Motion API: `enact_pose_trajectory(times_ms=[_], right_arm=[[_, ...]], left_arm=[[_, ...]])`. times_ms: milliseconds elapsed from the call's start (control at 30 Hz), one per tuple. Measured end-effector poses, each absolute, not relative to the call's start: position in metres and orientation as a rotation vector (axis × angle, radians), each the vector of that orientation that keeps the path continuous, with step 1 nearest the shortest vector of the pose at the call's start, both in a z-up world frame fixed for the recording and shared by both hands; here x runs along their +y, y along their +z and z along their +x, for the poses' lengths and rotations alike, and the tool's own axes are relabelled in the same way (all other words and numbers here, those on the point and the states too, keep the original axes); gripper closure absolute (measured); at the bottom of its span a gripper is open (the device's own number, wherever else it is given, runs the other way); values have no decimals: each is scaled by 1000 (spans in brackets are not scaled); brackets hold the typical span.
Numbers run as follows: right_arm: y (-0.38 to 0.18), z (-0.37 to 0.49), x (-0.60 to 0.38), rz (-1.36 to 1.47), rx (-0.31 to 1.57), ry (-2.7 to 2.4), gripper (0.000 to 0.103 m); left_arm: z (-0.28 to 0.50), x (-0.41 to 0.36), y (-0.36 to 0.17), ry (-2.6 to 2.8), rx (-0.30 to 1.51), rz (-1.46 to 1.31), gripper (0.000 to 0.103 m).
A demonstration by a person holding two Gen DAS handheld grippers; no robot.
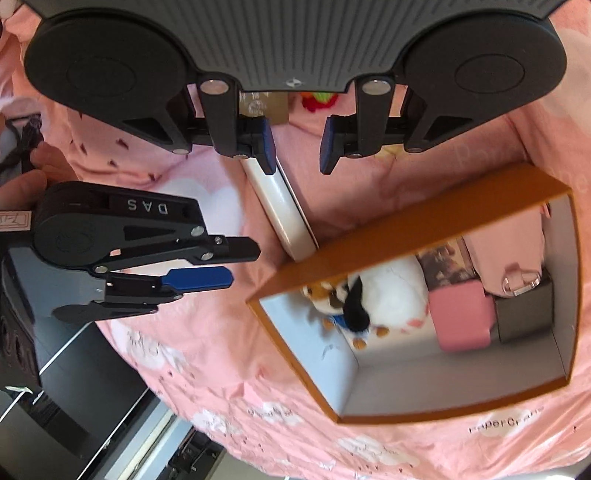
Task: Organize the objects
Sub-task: 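Withdraw both grippers up out of the box, then reach the left gripper down to the gold jewelry box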
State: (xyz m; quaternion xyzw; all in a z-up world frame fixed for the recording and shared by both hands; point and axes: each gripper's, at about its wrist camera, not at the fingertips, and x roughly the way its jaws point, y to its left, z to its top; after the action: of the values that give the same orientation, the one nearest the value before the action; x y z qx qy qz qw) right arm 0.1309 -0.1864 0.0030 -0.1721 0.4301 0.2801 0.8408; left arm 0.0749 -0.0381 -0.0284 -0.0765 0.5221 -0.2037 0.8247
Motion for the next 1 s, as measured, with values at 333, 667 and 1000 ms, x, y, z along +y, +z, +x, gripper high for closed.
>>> enact_pose_trajectory(times_ms=[333,667,1000], right_arm=[[-32,85,-216,-145,1011,347,67],[-49,60,-218,-102,1065,329,67],[-62,60,-223,-46,1129,339,67]], left_arm=[[61,-44,-53,-452,1193,-205,55],[54,-49,-73,-429,1259,-237,41],[57,-40,-90,-420,1302,-322,38]])
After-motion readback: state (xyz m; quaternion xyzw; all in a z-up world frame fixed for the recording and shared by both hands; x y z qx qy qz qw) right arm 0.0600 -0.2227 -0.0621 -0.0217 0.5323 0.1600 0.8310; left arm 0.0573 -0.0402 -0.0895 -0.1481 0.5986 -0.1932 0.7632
